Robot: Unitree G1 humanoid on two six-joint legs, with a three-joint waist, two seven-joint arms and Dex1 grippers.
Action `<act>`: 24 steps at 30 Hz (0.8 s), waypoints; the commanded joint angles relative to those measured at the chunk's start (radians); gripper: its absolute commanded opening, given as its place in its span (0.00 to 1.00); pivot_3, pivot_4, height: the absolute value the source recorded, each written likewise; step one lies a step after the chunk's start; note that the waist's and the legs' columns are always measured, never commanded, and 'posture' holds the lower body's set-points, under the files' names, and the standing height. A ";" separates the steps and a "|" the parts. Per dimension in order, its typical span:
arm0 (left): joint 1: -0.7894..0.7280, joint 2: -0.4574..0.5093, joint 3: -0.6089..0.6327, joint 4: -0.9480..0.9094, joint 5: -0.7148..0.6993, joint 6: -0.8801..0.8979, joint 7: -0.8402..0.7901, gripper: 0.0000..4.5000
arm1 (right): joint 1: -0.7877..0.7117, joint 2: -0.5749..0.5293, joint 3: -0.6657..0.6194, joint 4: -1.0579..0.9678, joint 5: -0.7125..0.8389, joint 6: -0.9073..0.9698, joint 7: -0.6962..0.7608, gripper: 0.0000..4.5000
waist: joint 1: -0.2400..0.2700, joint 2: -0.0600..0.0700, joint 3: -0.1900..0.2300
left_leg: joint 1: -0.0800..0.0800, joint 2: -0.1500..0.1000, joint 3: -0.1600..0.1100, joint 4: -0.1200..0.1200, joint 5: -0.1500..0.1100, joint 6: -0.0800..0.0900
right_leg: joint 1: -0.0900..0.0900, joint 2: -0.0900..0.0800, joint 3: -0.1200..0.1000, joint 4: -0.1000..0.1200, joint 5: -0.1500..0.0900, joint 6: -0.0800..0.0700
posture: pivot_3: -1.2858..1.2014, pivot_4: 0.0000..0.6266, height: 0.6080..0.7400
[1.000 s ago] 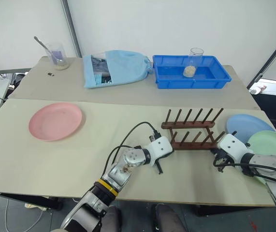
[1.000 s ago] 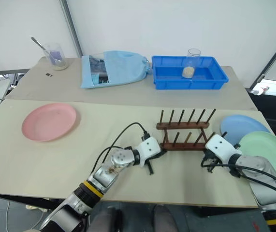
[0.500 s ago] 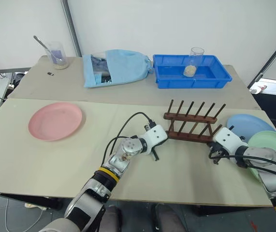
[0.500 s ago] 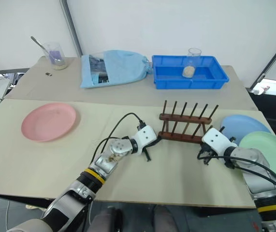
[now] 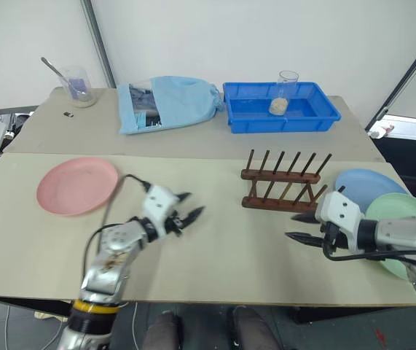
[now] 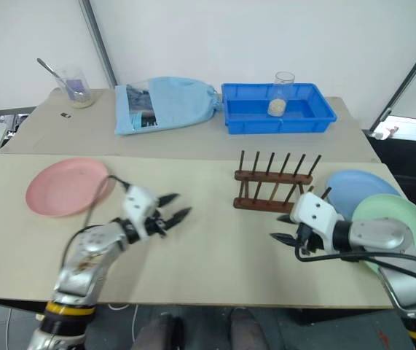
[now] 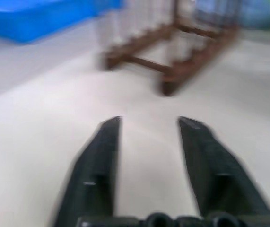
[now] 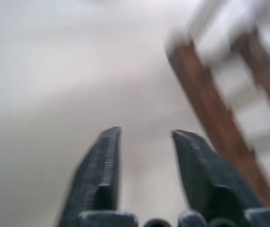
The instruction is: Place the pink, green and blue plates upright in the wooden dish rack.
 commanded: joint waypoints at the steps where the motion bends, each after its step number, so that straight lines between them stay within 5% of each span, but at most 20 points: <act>1: 0.030 -0.023 0.239 -0.135 -0.112 0.154 0.180 0.98 | -0.119 0.038 0.015 -0.049 0.105 0.060 0.010 0.80 | 0.001 -0.001 0.001 | 0.000 0.000 0.000 0.000 0.000 0.000 | 0.000 0.000 0.000 0.000 0.000 0.000 | 0.52 0.24 0.84; 4: 0.029 -0.040 0.460 -0.138 -0.207 0.298 0.337 1.00 | -0.247 0.107 0.081 -0.013 0.128 0.066 0.013 0.99 | 0.003 -0.002 0.001 | 0.000 -0.001 0.000 0.000 0.000 0.000 | 0.000 0.000 -0.001 0.000 0.000 0.000 | 0.52 0.24 0.84; 10: -0.024 -0.009 0.695 -0.077 -0.336 0.443 0.495 1.00 | -0.394 0.173 0.186 0.108 0.078 0.012 0.062 0.99 | 0.020 -0.004 0.002 | -0.002 -0.002 0.000 -0.001 0.000 0.000 | -0.002 0.000 -0.001 -0.001 0.000 0.000 | 0.52 0.24 0.84; 23: -0.206 -0.004 0.726 0.230 -0.379 0.544 0.714 1.00 | -0.482 0.191 0.214 0.168 0.045 -0.010 0.102 0.99 | 0.017 -0.006 0.002 | -0.003 -0.002 0.001 -0.001 0.000 0.000 | -0.003 0.000 -0.002 -0.001 0.005 -0.008 | 0.52 0.24 0.84; 24: -0.221 0.001 0.721 0.253 -0.378 0.541 0.720 0.94 | -0.486 0.190 0.213 0.170 0.043 -0.010 0.103 1.00 | 0.017 -0.006 0.002 | -0.002 -0.002 0.001 -0.001 0.000 0.000 | -0.002 0.000 -0.002 0.000 0.005 -0.008 | 0.52 0.24 0.84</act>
